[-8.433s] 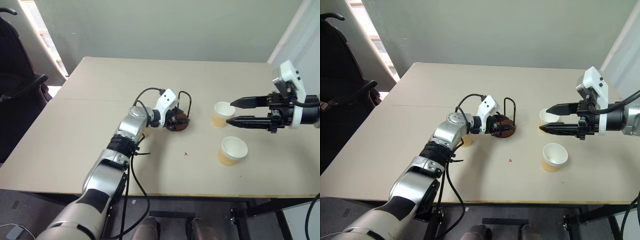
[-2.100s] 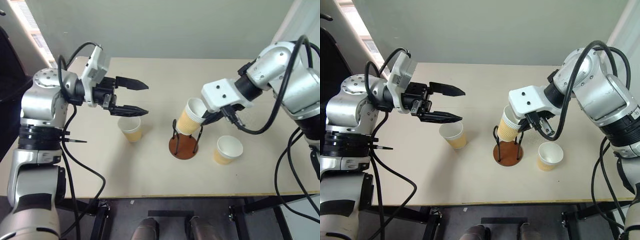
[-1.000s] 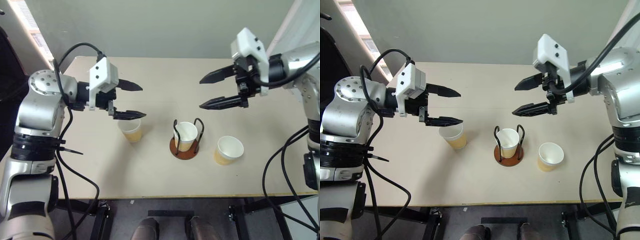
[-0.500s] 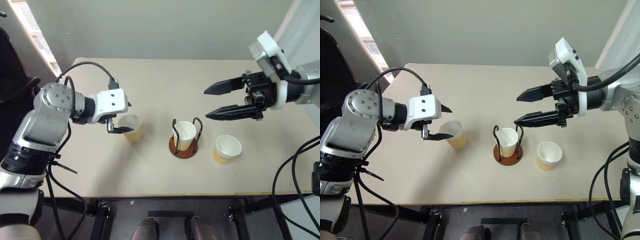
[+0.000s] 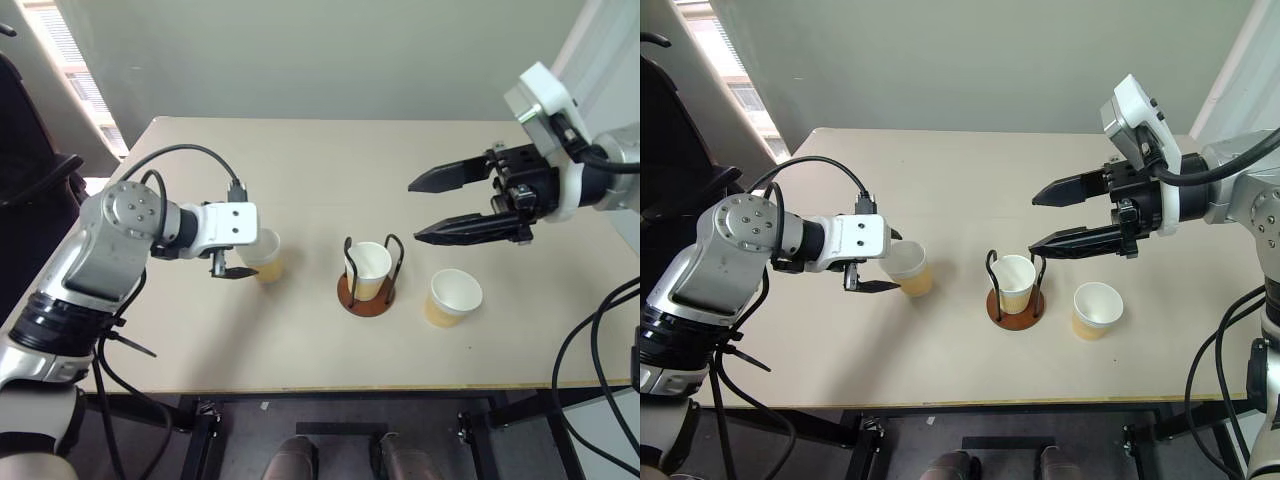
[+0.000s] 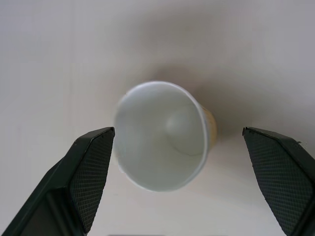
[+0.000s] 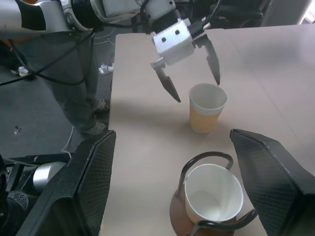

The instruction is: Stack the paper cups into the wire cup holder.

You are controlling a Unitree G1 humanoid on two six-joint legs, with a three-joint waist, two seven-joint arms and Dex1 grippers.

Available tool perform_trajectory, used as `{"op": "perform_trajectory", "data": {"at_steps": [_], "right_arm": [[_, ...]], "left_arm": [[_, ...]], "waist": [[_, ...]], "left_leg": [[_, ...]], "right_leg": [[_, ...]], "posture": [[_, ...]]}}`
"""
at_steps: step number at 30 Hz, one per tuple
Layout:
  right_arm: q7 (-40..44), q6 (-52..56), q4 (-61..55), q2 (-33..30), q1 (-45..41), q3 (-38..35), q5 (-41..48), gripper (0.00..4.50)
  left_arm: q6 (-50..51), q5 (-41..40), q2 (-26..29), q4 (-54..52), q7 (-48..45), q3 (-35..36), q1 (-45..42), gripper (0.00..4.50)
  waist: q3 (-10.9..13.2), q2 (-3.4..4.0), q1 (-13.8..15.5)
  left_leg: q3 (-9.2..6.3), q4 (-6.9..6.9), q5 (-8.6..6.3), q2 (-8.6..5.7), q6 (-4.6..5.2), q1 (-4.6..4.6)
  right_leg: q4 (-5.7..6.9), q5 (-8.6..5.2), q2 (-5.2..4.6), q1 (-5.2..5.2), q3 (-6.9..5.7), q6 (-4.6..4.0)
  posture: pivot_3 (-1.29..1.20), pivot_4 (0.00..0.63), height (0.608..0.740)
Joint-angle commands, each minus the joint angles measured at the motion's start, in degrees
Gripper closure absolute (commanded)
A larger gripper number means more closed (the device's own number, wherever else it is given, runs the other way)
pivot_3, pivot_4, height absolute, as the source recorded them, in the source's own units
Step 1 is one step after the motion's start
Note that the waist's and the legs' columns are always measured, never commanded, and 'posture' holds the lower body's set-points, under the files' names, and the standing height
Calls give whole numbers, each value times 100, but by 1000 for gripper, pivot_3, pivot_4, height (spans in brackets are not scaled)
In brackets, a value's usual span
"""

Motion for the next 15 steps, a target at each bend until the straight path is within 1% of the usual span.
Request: {"op": "perform_trajectory", "data": {"at_steps": [1, 4, 12, 15], "right_arm": [[70, -300, -123, -33, 54, -132, 127, 668], [37, -520, -141, 65, 135, -211, 187, 668], [19, -911, -166, 120, 221, -117, 197, 668], [43, -978, -168, 115, 236, -78, 193, 668]], "left_arm": [[-149, 162, 18, 171, -38, -43, -20, 0], [-234, 219, -57, 339, -51, -117, -61, 0], [-451, 237, -228, 657, -297, -250, -127, 0], [-679, 321, -297, 844, -327, -314, -181, 0]], "waist": [[0, 0, 0], [0, 0, 1], [0, -1, 3], [0, -1, 3]], "left_leg": [[0, 0, 0, 0, 0, 0], [0, 1, -1, 0, 0, 0], [0, 0, -2, 0, 1, -1], [0, 1, -2, 0, 1, -1]], "right_leg": [[0, 0, 0, 0, 0, 0], [0, 1, -1, 0, 0, 1], [0, 3, -1, 0, 0, 5], [0, 4, -1, 0, 0, 6]], "posture": [[0, 150, 740], [0, 150, 740], [0, 150, 740], [0, 150, 740]]}}
